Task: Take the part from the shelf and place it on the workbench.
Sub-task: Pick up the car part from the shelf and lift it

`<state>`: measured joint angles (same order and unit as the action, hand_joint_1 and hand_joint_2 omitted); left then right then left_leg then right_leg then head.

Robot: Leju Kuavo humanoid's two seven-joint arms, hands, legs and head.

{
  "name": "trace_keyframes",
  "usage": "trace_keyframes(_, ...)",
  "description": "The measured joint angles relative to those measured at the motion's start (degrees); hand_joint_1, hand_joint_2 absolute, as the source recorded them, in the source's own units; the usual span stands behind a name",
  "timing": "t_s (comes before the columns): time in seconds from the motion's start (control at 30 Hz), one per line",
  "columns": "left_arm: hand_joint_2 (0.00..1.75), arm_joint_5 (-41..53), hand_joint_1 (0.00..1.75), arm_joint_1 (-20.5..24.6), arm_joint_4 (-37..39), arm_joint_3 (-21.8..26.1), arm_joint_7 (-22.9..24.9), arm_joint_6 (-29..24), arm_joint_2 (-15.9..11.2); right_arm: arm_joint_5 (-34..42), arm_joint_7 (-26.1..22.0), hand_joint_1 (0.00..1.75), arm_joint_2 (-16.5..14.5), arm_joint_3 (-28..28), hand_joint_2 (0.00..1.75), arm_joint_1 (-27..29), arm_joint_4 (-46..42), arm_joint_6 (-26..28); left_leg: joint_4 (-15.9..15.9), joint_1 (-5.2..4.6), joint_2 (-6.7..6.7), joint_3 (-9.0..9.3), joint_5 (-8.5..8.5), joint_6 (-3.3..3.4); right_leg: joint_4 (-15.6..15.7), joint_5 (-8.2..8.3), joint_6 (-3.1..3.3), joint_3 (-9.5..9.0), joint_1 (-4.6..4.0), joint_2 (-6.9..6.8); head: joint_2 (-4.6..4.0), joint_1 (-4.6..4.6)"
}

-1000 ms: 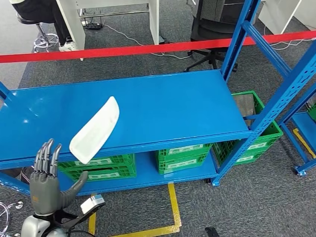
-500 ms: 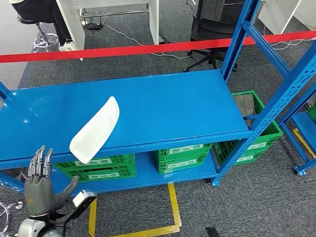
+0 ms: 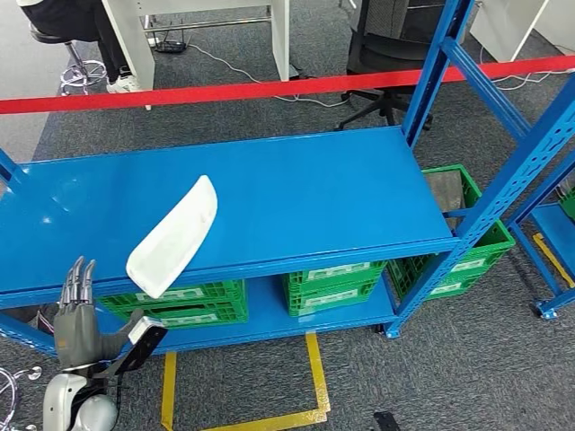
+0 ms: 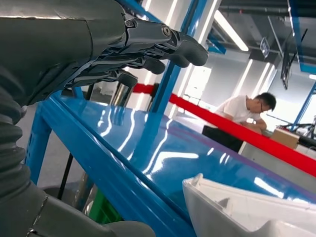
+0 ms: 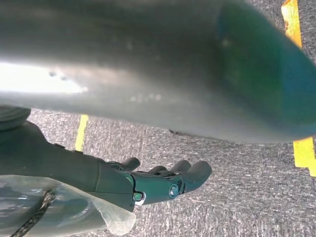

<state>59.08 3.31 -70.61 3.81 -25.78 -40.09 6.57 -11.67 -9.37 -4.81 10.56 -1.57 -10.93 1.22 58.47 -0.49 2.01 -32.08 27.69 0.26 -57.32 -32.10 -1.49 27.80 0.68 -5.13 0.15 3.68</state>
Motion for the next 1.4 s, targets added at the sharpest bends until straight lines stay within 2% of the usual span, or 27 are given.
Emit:
trace_keyframes(0.2,1.75,-0.37,0.0,3.34,4.67,-2.28,1.91,0.0,-1.76,-0.28,0.25,0.0,0.17,0.0,0.0,-0.07,0.0,-0.46,0.01,0.0,0.01,0.0,0.0,0.0,0.0,0.0,0.0,-0.03,0.0,0.01,0.0,0.0)
trace_keyframes(0.4,1.75,0.12,0.0,4.41,6.75,-3.69,2.4,-0.02,-2.45,-0.35,0.45,0.0,0.2,0.0,0.0,-0.09,0.0,-0.64,0.01,0.0,0.01,0.0,0.0,0.0,0.0,0.0,0.0,-0.01,0.0,0.02,0.0,-0.01)
trace_keyframes(0.63,1.75,0.64,0.0,5.79,9.66,-5.68,3.39,0.35,-2.97,-0.63,0.58,0.0,0.2,0.0,0.0,-0.12,0.0,-0.77,0.01,0.0,0.01,-0.01,0.0,0.0,0.0,0.0,0.0,0.0,0.0,0.01,0.0,-0.01)
trace_keyframes(1.07,1.75,4.24,0.0,8.71,14.74,-12.65,6.08,2.83,-3.53,-1.7,0.74,0.0,0.2,0.0,0.0,-0.19,0.0,-0.98,0.02,-0.01,0.01,-0.01,0.0,0.0,0.0,0.0,0.0,-0.02,0.01,0.02,0.0,-0.01)
trace_keyframes(1.4,1.75,4.68,0.0,9.09,15.98,-14.37,6.47,2.94,-3.86,-1.81,0.73,0.0,0.2,0.0,0.0,-0.19,0.0,-0.99,0.01,0.0,0.01,-0.01,0.0,0.0,0.0,0.0,0.0,-0.02,0.0,0.01,0.0,-0.01)
